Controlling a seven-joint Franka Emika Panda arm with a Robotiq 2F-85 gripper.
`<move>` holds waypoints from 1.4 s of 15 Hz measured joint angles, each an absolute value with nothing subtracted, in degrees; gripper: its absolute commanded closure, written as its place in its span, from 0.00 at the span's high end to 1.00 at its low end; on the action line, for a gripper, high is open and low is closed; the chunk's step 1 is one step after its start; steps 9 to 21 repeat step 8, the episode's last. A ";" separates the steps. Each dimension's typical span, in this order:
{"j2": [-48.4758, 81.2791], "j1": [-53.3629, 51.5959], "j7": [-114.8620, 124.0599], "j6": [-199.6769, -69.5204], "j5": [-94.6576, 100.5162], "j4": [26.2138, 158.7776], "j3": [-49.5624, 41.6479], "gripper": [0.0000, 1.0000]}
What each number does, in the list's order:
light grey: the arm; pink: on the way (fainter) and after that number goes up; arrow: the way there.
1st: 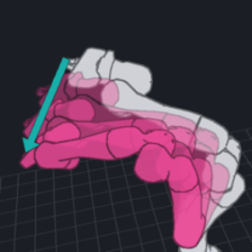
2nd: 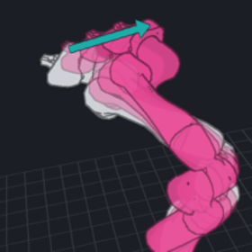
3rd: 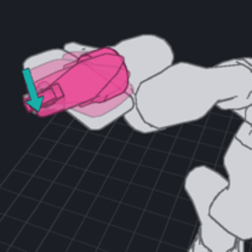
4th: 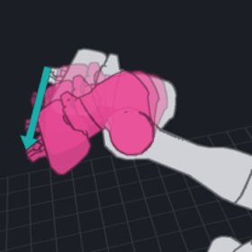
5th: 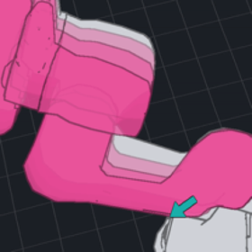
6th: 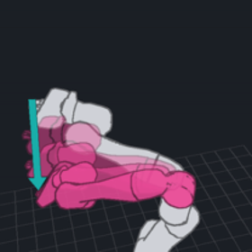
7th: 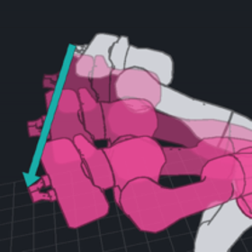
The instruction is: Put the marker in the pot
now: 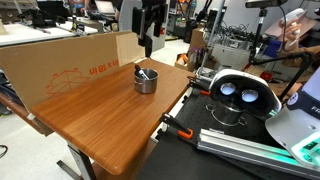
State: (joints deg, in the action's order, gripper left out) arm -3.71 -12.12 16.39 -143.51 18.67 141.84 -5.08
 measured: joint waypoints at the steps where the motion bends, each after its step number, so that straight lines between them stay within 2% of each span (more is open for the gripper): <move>1: -5.52 -11.52 15.28 -141.59 18.24 142.36 -4.31 1.00; 21: -6.79 -10.86 14.36 -140.74 17.96 143.56 -3.64 1.00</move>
